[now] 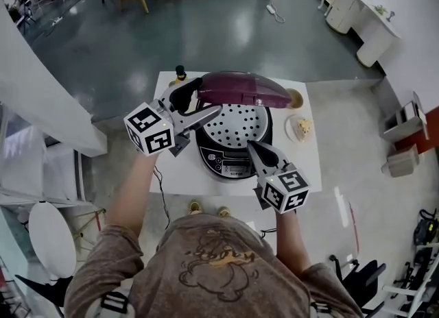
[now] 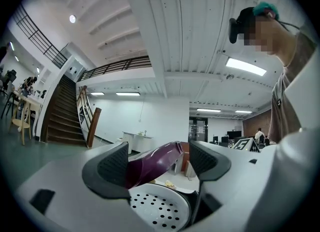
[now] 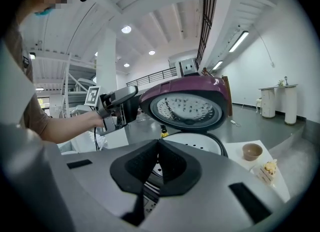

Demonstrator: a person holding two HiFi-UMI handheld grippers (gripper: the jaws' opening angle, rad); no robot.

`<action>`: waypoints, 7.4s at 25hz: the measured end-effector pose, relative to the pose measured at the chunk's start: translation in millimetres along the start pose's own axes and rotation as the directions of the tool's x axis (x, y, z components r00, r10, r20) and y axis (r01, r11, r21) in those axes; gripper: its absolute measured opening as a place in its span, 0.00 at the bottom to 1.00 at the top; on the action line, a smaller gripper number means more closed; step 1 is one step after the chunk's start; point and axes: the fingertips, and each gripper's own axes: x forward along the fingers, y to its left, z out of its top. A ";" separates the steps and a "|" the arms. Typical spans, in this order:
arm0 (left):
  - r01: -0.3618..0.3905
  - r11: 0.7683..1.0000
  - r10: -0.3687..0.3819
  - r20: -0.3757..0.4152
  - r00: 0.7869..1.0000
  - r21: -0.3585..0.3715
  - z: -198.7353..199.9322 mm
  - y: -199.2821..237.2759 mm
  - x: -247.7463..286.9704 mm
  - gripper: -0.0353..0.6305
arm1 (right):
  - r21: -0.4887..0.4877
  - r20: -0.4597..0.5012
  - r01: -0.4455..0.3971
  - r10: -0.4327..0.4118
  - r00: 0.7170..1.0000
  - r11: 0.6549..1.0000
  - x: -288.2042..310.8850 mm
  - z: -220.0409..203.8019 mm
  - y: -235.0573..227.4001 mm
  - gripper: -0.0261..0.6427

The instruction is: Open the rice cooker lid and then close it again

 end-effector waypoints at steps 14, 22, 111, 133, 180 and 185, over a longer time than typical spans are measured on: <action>-0.012 0.999 0.010 -0.040 0.999 -0.032 -40.8 -16.8 -17.5 0.62 | -0.055 0.030 -0.023 0.025 0.999 0.998 -5.1 26.8 7.0 0.05; -0.027 0.998 0.025 -0.050 0.998 -0.051 -56.6 -20.2 -24.8 0.62 | -0.078 0.067 -0.020 0.026 0.997 0.997 -6.3 44.7 6.9 0.04; -0.142 0.969 0.101 -0.200 0.975 -0.203 -150.3 -24.9 -42.4 0.62 | -0.046 -0.354 -0.070 0.049 0.934 0.997 28.5 -59.5 -13.8 0.04; -0.167 0.955 0.111 -0.228 0.967 -0.243 -147.8 -23.1 -42.8 0.62 | 0.000 -0.218 -0.139 0.136 0.966 0.990 17.0 -49.9 -19.8 0.05; -0.291 0.949 0.271 -0.157 0.950 -0.118 -109.9 -145.8 -159.9 0.43 | -0.096 0.019 -0.029 0.031 0.999 0.995 -123.1 -62.3 61.1 0.05; -0.318 0.943 0.301 -0.159 0.940 -0.097 -114.5 -153.6 -177.6 0.26 | -0.100 0.034 0.011 -0.007 0.999 0.995 -143.5 -67.9 67.7 0.05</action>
